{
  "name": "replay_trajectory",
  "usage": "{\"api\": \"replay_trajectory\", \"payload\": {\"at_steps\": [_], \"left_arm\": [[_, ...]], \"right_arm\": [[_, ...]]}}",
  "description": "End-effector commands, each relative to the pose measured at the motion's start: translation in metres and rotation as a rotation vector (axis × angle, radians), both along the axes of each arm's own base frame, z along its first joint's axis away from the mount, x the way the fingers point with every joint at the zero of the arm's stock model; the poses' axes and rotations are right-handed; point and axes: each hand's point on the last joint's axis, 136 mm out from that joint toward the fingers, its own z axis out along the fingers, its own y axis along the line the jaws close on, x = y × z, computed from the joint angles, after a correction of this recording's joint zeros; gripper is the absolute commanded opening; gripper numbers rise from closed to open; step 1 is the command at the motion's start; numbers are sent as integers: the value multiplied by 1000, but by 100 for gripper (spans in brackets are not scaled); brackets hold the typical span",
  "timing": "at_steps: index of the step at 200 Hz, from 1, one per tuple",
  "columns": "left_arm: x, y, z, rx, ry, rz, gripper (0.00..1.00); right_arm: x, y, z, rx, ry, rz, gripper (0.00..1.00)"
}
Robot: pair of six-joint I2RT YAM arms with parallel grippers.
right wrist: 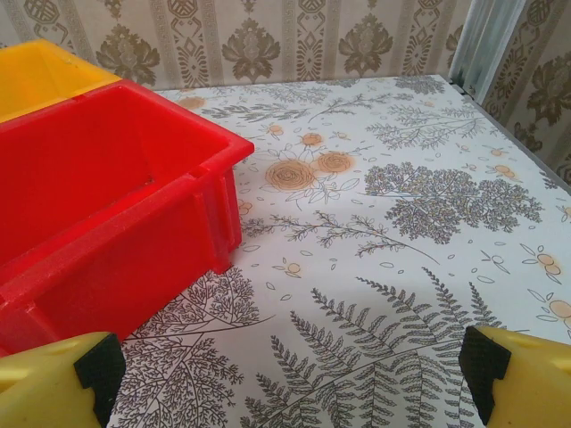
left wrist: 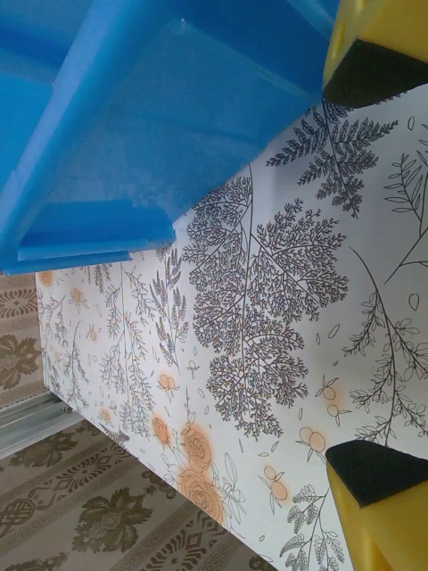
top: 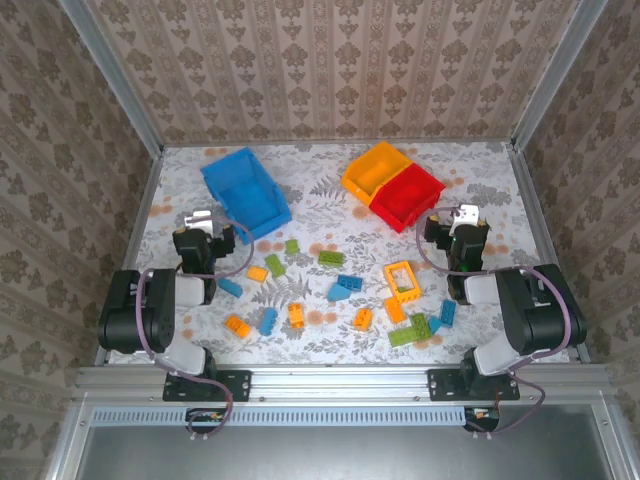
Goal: Sort the legos into containers by color
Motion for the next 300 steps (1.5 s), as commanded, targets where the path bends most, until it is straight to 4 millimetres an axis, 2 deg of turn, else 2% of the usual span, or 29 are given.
{"api": "replay_trajectory", "payload": {"at_steps": [1,174,186,203,222,230,237,243,247,260,269,284,291,298,300], "left_arm": [[7,-4,10,8,-24,-21,100],[6,-3,9,8,-22,-19,100],[7,-3,9,8,-23,-18,100],[6,-3,9,7,-22,-20,100],[6,-3,10,13,-27,-19,100],[4,0,18,60,-48,26,100],[-2,-1,34,116,-61,75,100],[-9,0,57,174,-83,134,100],[-13,-8,76,199,-106,124,100],[-26,-29,135,226,-170,58,100],[-40,-39,177,214,-223,35,100],[-67,-46,232,135,-290,24,100],[-80,-39,251,54,-298,82,100],[-95,-32,264,-76,-279,135,100],[-99,-30,261,-123,-246,148,100]], "right_arm": [[0,0,0,20,-1,2,100],[0,0,-1,20,1,2,100],[2,4,-1,18,7,29,100],[6,20,-3,14,26,129,100],[5,21,-1,14,16,133,100],[0,24,9,-4,-18,148,100],[-5,25,24,-29,-34,127,100],[-9,27,42,-47,-50,122,100],[-11,29,51,-52,-58,124,100],[-25,34,107,-17,-136,126,100],[-38,39,154,22,-215,126,100],[-68,26,212,207,-279,14,100],[-81,24,218,330,-238,-16,100],[-97,28,213,449,-163,-19,100],[-99,28,212,456,-154,-20,100]]}}
